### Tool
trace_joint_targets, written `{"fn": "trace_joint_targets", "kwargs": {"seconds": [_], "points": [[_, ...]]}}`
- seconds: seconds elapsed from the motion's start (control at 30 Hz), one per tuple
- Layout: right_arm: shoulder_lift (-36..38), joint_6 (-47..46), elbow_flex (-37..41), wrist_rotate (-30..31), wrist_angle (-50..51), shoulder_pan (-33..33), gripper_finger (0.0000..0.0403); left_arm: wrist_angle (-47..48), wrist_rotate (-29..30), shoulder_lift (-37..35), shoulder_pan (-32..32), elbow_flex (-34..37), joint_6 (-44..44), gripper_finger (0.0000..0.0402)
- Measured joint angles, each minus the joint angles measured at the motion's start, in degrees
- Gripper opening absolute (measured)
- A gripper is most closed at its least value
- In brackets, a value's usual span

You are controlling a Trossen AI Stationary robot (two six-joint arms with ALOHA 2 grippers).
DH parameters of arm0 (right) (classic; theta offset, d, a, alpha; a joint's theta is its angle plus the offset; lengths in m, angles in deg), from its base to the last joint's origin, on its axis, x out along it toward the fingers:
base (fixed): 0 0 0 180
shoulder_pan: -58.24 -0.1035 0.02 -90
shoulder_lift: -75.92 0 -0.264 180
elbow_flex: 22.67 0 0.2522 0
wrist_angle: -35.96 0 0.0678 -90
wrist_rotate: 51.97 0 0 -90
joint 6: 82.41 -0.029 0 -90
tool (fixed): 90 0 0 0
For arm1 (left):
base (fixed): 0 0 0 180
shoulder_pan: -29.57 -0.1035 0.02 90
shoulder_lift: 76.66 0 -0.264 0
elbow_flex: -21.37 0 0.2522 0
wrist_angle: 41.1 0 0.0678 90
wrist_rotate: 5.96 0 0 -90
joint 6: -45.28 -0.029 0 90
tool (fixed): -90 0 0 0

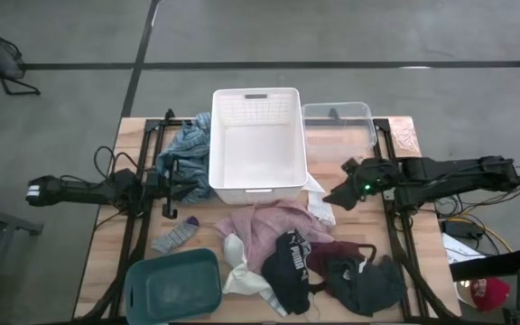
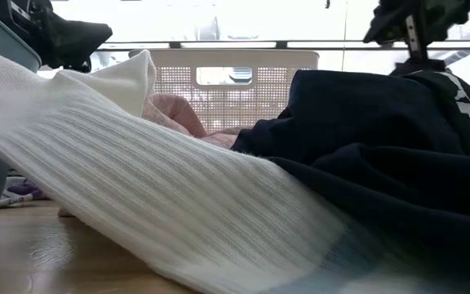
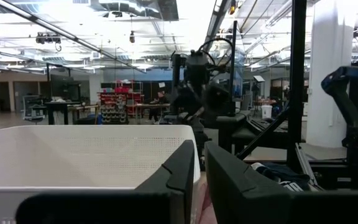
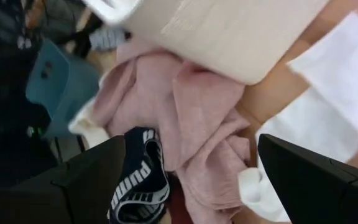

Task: Pick & Place Cloths
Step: Put the pink towel into the white laundry basket

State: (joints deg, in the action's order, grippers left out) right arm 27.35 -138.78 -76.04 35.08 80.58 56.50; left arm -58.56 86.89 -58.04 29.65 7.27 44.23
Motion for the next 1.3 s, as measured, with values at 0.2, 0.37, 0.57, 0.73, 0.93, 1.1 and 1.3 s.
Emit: {"fn": "trace_joint_targets", "kwargs": {"seconds": [0.2, 0.37, 0.57, 0.73, 0.93, 1.1, 1.3], "points": [[-9.9, 3.8, -0.4, -3.2, -1.0, -2.3, 0.0363, 0.0, 0.0, 0.0, 0.0, 0.0, 0.0, 0.0044], [-16.2, 4.3, -0.4, -4.8, -6.4, -3.9, 0.0363, 0.1, 0.0, 0.0, 0.0, 0.0, 0.0, 0.0046], [-24.7, 5.0, -0.4, -4.7, -10.7, -4.6, 0.0363, 0.1, 0.0, 0.0, 0.0, 0.0, 0.0, 0.0044], [-31.2, 5.0, -0.4, -4.6, -11.7, -4.7, 0.0355, 0.4, 0.0, 0.0, 0.0, 0.0, 0.0, 0.0046], [-35.2, 4.9, -0.4, -5.2, -17.7, -4.8, 0.0292, 0.4, 0.0, 0.0, 0.0, 0.0, 0.0, 0.0044], [-37.3, 4.1, -0.4, -7.9, -21.8, -4.8, 0.0199, 0.4, 0.0, 0.0, 0.0, 0.0, 0.0, 0.0046], [-38.5, 3.9, -0.4, -12.2, -23.5, -4.8, 0.0046, 0.4, 0.0, 0.0, 0.0, 0.0, 0.0, 0.0044]]}}
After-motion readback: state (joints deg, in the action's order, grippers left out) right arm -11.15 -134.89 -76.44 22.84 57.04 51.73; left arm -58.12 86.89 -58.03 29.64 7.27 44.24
